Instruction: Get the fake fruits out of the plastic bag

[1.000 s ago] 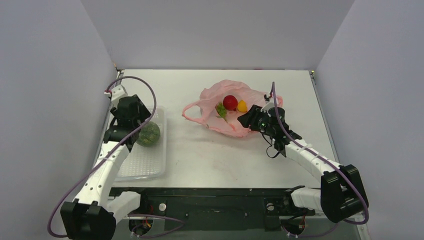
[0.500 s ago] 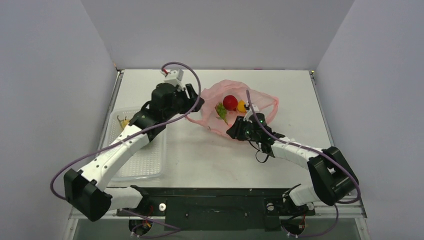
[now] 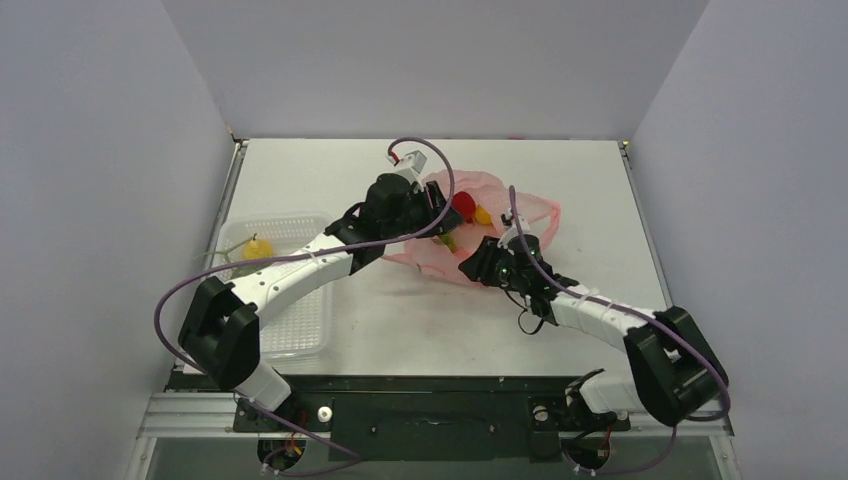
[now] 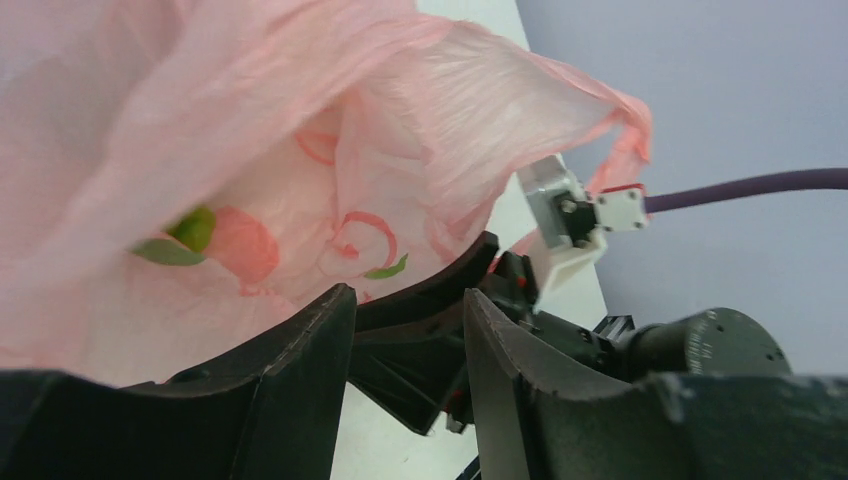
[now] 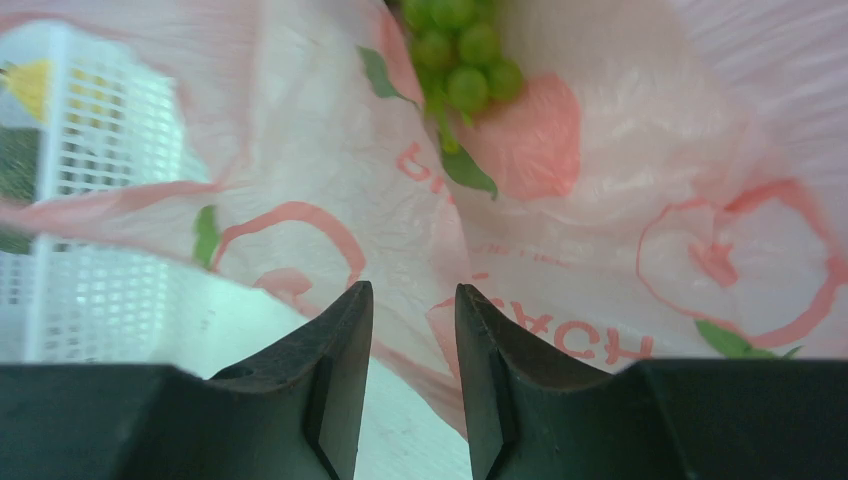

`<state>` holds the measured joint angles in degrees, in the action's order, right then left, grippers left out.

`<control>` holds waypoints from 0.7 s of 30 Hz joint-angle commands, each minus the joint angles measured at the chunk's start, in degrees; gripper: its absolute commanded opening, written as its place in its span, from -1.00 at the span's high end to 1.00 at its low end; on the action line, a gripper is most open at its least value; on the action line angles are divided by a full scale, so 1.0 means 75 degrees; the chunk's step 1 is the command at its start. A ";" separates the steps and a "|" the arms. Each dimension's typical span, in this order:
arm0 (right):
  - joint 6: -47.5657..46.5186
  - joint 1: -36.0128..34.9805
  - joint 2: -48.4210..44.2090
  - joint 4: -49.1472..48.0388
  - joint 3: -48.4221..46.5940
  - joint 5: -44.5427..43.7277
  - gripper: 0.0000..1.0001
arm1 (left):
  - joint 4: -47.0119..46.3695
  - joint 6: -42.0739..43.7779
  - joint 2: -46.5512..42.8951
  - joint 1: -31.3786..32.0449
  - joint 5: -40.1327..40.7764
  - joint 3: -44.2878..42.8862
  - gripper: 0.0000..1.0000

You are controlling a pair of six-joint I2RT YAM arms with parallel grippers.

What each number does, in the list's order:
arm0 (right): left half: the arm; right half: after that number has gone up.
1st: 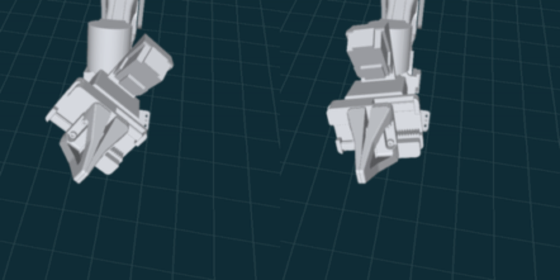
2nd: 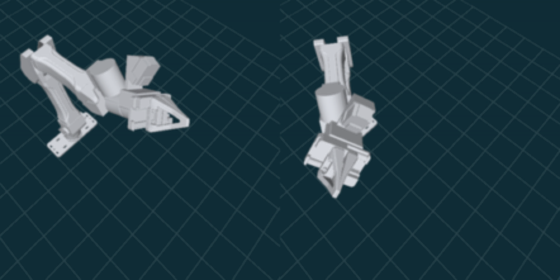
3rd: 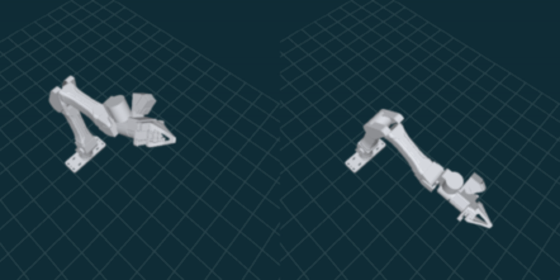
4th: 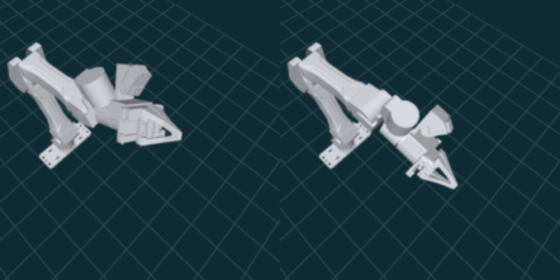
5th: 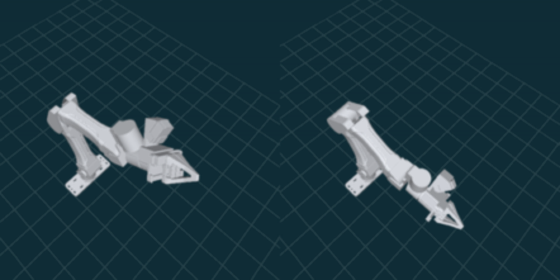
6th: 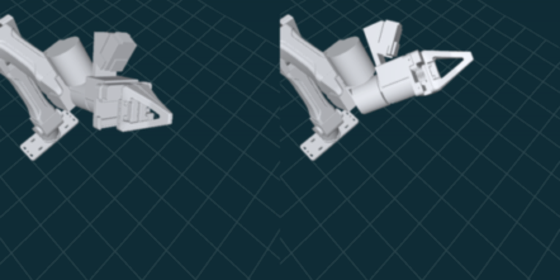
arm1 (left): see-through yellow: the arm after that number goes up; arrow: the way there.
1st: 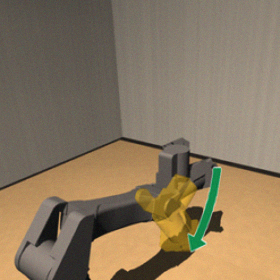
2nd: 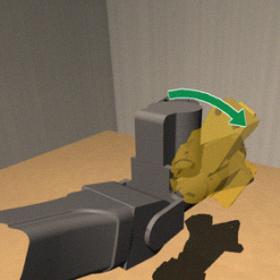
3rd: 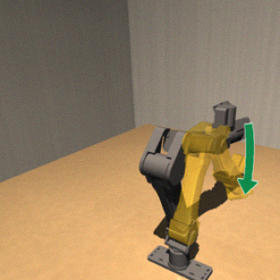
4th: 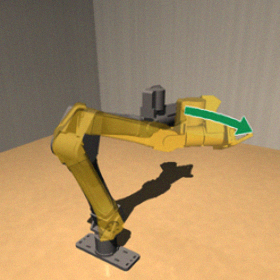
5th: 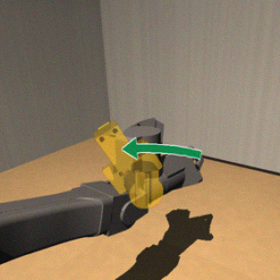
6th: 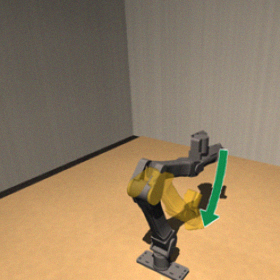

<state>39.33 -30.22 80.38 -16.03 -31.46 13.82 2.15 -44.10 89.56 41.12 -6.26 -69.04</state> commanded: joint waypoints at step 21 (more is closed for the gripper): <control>-0.0184 0.0886 -0.5283 0.1978 0.1214 -0.1416 0.19 | 0.1138 0.1492 0.2904 0.1393 0.3916 -0.2478 0.20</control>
<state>39.68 -23.94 44.38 -2.68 -22.41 5.65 4.80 -37.32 106.37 51.44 15.40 -80.40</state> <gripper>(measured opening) 0.404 0.391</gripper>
